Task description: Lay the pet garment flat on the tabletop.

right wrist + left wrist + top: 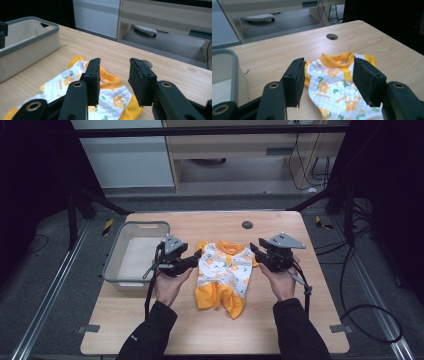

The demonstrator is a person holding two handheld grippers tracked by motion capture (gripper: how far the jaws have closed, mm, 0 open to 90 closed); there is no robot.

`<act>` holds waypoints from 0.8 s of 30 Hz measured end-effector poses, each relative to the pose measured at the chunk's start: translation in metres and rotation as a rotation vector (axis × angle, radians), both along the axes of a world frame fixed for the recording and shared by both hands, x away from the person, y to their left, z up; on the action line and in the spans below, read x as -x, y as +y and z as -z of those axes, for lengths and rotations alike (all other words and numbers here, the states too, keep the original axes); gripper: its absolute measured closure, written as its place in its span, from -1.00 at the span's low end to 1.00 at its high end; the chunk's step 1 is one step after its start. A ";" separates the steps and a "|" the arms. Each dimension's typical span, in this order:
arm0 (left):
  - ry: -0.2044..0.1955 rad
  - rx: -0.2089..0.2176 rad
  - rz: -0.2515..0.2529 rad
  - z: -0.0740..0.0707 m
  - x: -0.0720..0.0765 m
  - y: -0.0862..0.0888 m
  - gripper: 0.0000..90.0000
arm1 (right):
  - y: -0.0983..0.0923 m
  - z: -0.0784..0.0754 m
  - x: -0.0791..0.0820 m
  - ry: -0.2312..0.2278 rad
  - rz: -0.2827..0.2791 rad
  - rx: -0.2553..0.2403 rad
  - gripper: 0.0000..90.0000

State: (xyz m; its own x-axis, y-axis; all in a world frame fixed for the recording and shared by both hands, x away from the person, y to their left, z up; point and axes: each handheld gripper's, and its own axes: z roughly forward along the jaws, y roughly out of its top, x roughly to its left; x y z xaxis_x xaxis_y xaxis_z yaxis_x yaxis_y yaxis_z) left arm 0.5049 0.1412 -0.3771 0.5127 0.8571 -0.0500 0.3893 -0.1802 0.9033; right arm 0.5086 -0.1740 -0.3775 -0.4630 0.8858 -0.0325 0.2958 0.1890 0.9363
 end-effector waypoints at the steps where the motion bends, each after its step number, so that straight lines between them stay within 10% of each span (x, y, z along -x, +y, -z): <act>1: 0.003 0.001 0.005 0.000 0.003 0.003 -0.05 | -0.002 -0.001 0.004 0.002 -0.006 -0.004 0.33; 24: 0.038 -0.072 0.097 0.030 0.070 0.037 -0.07 | -0.035 0.021 0.074 0.072 -0.081 -0.026 0.12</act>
State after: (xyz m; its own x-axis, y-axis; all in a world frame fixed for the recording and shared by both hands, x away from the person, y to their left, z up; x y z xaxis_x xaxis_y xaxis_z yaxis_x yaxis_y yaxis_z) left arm 0.4349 0.1786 -0.4072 0.5925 0.8055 -0.0115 0.4009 -0.2825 0.8715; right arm 0.4341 -0.2091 -0.3990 -0.5336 0.8454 0.0258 0.3472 0.1911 0.9181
